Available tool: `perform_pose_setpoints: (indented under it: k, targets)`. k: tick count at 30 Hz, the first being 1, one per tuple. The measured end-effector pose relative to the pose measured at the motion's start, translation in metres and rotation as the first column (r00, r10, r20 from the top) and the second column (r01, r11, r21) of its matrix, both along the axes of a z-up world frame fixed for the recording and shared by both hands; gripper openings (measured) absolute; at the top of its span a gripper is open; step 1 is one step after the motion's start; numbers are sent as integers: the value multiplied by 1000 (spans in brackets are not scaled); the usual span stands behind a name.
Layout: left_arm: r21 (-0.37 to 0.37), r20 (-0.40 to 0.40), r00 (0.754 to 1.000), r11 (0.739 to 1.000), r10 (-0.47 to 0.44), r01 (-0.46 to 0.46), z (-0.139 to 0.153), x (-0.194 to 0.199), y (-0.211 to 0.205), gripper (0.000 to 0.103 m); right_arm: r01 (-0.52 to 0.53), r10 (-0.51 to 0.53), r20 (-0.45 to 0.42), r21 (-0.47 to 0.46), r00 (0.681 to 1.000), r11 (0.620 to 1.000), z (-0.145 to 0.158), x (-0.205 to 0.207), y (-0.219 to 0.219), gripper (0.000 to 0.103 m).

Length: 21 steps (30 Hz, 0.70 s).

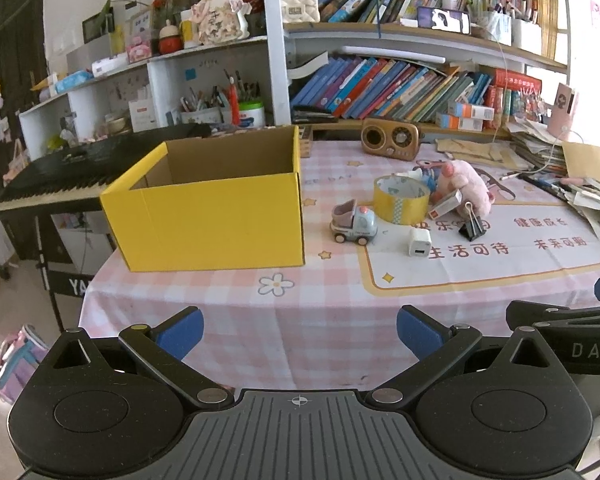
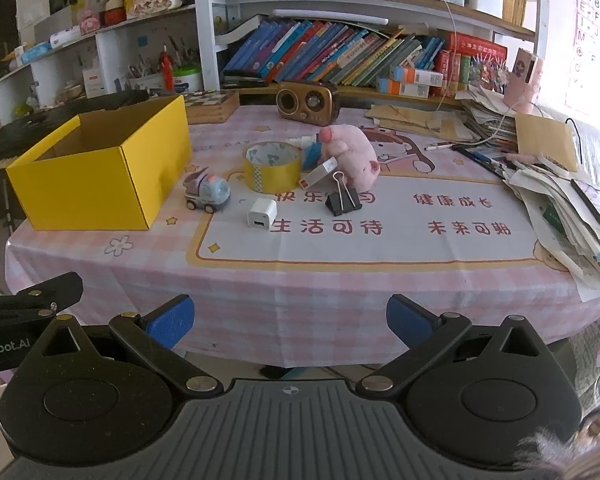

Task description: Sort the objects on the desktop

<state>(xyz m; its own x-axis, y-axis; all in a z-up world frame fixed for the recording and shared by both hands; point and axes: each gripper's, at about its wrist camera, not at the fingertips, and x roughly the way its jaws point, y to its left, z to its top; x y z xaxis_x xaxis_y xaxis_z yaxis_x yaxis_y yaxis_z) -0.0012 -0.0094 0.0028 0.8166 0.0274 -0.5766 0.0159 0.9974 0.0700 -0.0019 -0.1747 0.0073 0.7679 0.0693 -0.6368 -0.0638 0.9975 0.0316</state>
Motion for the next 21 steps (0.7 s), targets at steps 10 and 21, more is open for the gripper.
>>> perform_pose_setpoints:
  k: [10,21]
  targets:
    - [-16,9,1000,1000,-7,7,2,-4,3,103,9,-9,4,1,1000,1000,1,-2,-2,103]
    - [-10,7,1000,1000,-12,12,2,-3,0,103,8,-8,20,-6,1000,1000,5,-3,-3,103]
